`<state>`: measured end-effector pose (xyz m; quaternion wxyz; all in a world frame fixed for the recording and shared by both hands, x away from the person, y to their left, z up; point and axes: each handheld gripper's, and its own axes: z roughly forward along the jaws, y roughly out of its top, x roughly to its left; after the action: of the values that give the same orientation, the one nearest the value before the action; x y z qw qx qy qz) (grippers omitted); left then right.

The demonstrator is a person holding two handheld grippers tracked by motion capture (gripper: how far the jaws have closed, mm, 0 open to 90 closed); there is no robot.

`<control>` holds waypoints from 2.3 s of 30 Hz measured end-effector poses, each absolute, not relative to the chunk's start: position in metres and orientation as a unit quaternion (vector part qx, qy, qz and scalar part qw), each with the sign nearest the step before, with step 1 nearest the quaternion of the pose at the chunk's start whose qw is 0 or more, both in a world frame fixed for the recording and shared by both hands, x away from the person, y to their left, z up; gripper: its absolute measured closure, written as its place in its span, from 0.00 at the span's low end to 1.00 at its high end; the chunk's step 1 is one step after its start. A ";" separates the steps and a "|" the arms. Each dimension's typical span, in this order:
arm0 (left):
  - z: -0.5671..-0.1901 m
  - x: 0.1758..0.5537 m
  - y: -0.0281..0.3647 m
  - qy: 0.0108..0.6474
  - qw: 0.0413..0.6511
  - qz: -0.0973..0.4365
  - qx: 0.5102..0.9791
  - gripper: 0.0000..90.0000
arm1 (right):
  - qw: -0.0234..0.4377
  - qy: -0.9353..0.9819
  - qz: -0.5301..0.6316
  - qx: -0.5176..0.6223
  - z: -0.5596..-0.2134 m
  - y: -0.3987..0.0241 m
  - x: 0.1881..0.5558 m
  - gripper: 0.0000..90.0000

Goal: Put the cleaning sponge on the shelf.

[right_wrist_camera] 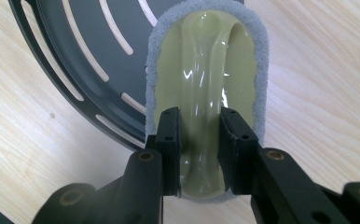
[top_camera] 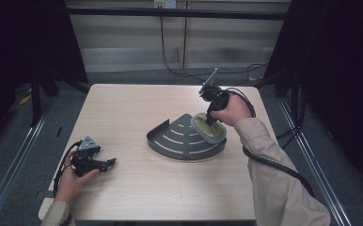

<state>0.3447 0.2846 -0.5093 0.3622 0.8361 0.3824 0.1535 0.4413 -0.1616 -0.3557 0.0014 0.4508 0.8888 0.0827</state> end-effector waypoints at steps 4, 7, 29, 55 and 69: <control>-0.509 0.345 0.285 0.382 0.362 0.153 0.836 0.16 | -0.001 0.889 0.084 0.451 -0.361 -0.161 0.442 0.79; -0.509 0.345 0.285 0.382 0.362 0.153 0.836 0.16 | 0.001 0.889 0.084 0.450 -0.365 -0.161 0.442 0.79; -0.510 0.345 0.284 0.382 0.363 0.155 0.835 0.16 | 0.007 0.893 0.095 0.441 -0.382 -0.162 0.442 0.79; -0.510 0.345 0.285 0.382 0.363 0.155 0.836 0.16 | 0.012 0.898 0.101 0.428 -0.394 -0.161 0.441 0.79; -0.510 0.345 0.285 0.382 0.363 0.155 0.835 0.16 | 0.005 0.896 0.097 0.433 -0.405 -0.164 0.441 0.79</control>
<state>0.3447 0.2845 -0.5096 0.3632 0.8355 0.3822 0.1550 0.4415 -0.1641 -0.4052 0.0045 0.4328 0.8963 0.0967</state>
